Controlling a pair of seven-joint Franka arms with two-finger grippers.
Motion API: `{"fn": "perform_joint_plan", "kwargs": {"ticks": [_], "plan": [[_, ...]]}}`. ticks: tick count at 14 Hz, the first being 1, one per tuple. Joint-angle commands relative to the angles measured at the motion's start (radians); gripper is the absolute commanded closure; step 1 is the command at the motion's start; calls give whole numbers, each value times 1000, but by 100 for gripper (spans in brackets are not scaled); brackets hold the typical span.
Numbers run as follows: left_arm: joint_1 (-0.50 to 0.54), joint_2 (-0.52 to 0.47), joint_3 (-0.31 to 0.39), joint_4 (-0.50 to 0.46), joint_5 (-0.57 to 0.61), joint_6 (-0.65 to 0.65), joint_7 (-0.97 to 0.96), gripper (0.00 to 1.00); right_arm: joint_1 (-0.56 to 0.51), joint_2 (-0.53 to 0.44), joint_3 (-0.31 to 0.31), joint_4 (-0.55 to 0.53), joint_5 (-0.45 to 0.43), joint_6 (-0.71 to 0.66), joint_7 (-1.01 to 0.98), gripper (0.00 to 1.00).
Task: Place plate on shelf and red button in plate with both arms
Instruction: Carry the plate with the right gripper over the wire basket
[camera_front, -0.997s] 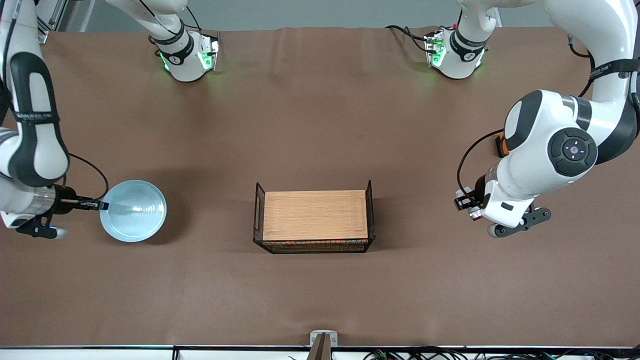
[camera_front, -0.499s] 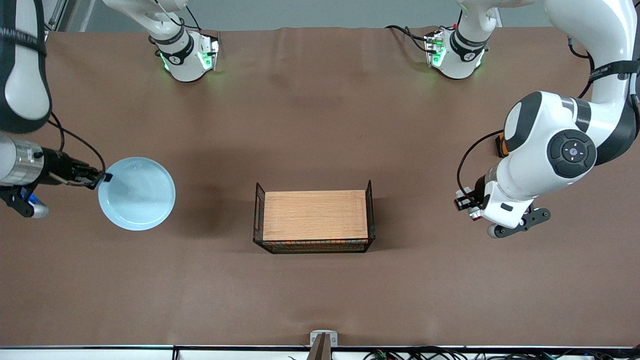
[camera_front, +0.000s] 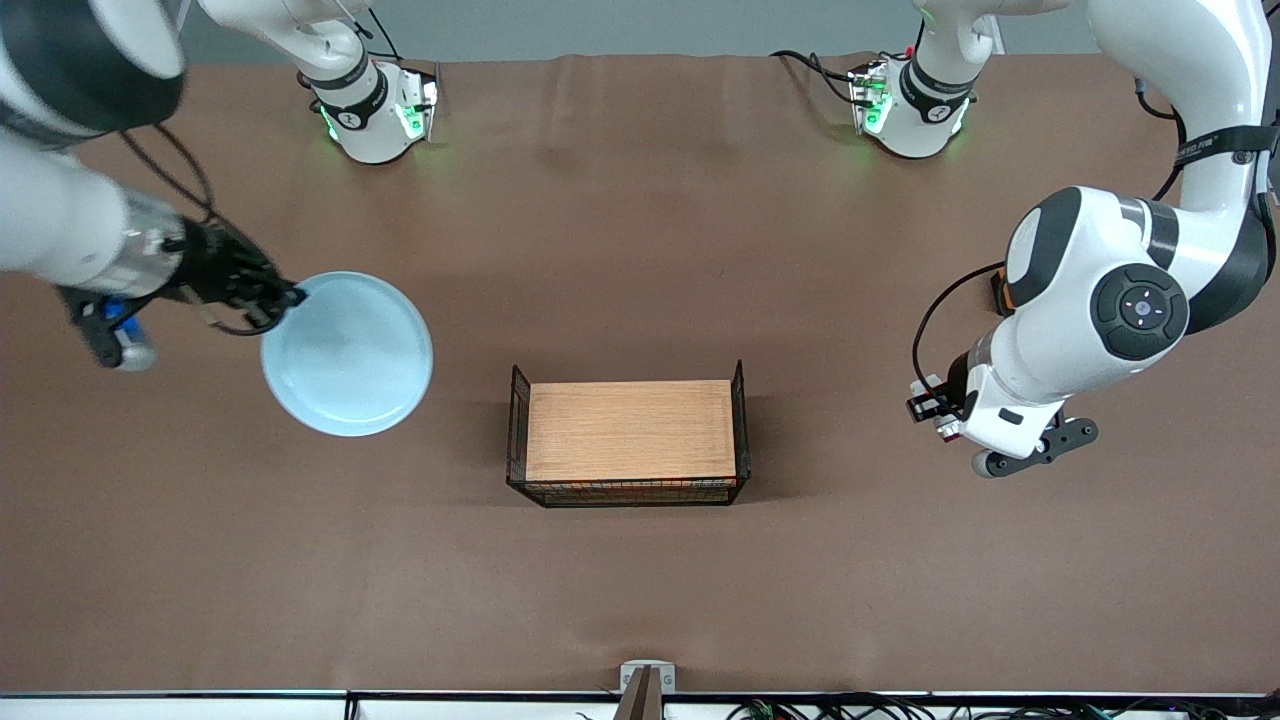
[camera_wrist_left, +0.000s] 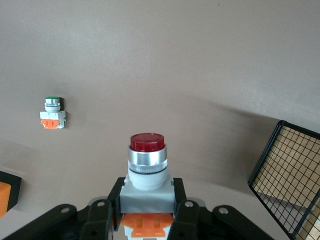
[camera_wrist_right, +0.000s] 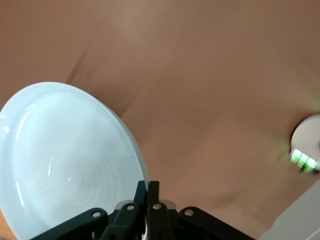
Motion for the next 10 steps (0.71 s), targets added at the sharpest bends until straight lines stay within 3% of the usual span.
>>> {"fn": "perform_joint_plan", "kwargs": {"ticks": [1,5,10], "plan": [[-2,3,0,13,-11,-11,-7,68,116,15,-14,60,4,22,255,100],[-2,3,0,13,-11,-11,-7,68,303,48,-17,63,-11,170,630,100],[0,3,0,13,-11,-11,-7,68,430,133,-17,63,-99,292,883,100]]}}
